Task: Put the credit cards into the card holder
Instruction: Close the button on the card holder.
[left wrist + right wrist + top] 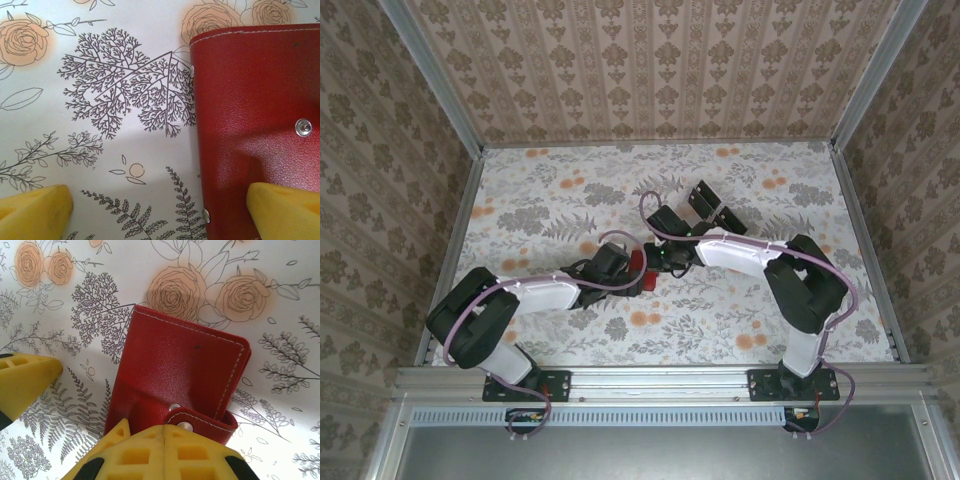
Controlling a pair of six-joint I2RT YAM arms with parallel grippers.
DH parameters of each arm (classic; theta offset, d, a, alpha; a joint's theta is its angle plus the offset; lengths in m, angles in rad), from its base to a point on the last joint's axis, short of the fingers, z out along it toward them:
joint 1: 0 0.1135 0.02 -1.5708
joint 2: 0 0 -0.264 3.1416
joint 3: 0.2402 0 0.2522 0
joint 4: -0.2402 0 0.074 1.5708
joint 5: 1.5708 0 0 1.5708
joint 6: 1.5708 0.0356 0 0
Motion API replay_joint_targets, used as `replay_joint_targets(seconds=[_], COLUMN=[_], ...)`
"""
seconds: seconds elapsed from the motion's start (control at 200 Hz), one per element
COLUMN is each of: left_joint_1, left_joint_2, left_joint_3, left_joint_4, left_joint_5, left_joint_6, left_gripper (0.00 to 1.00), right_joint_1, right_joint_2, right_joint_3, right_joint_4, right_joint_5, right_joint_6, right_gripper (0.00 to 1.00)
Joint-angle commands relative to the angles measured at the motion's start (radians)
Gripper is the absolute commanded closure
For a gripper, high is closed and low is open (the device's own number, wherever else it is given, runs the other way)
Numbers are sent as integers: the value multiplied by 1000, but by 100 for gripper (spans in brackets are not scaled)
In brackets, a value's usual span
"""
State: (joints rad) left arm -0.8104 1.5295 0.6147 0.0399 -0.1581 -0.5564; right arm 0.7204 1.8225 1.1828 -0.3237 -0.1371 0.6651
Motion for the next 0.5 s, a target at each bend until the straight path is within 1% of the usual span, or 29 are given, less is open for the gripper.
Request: replay_joint_targets(seconds=[0.0, 0.495], left_joint_1=[-16, -16], left_joint_2=[65, 65], left_joint_3=[-63, -64], left_joint_4=[-106, -105], left_joint_5=[144, 141], left_joint_6=[-7, -7], left_gripper=[0, 0], right_joint_1=[10, 14], right_joint_2=[29, 74], right_joint_3=[28, 18], right_joint_4=[30, 60], right_joint_5=[-32, -52], right_joint_6=[19, 39], right_gripper=[100, 100])
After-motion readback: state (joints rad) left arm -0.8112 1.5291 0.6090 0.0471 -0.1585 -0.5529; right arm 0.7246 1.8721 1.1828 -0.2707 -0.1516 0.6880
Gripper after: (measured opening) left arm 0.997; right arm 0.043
